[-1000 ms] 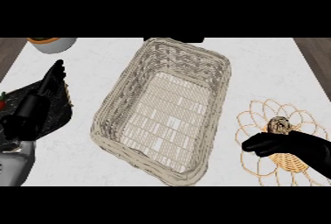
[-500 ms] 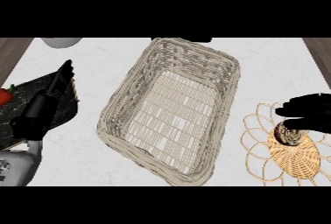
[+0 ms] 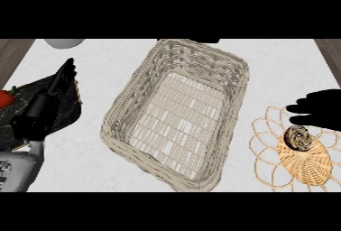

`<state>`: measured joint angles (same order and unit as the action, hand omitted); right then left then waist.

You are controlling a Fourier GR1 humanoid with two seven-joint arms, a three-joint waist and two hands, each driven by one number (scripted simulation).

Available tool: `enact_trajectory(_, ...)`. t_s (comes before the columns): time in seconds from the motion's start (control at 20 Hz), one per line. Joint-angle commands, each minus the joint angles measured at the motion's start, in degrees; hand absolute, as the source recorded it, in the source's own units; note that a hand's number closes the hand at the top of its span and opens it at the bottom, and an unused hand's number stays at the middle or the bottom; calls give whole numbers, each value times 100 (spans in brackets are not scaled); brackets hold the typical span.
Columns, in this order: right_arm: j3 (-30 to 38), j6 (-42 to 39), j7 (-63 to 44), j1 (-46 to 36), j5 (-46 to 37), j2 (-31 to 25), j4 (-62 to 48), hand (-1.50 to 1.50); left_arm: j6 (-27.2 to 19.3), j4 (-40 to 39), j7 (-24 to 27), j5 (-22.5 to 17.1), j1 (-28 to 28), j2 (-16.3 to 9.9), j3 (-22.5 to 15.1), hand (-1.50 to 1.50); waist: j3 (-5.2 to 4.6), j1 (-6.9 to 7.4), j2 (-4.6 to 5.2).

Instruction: Pick the cupcake from the placemat and place it in the basket

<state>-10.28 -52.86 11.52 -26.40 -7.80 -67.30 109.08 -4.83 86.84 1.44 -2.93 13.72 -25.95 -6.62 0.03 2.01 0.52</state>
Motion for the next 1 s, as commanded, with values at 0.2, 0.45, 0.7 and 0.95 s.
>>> enact_trajectory(0.2, -1108, 260, 1508, -252, -1651, 143, -954, -150, -37, -293, 11, 227, 263, 182, -16, 0, 6, -18, 24)
enact_trajectory(0.45, -1575, 761, 2101, -428, -2261, 234, -1582, -150, 93, -29, -52, 136, 2, 151, 106, 0, 1, -32, -14)
enact_trajectory(0.7, -2242, 1311, 2278, -392, -3108, 362, -2155, -150, 121, 343, 103, 250, -453, 114, 89, 0, 0, -1, -28)
enact_trajectory(0.95, -2585, 2059, 2595, -208, -3793, 556, -2641, -150, 149, 138, 35, 238, -310, 189, 296, 0, 0, -126, -39)
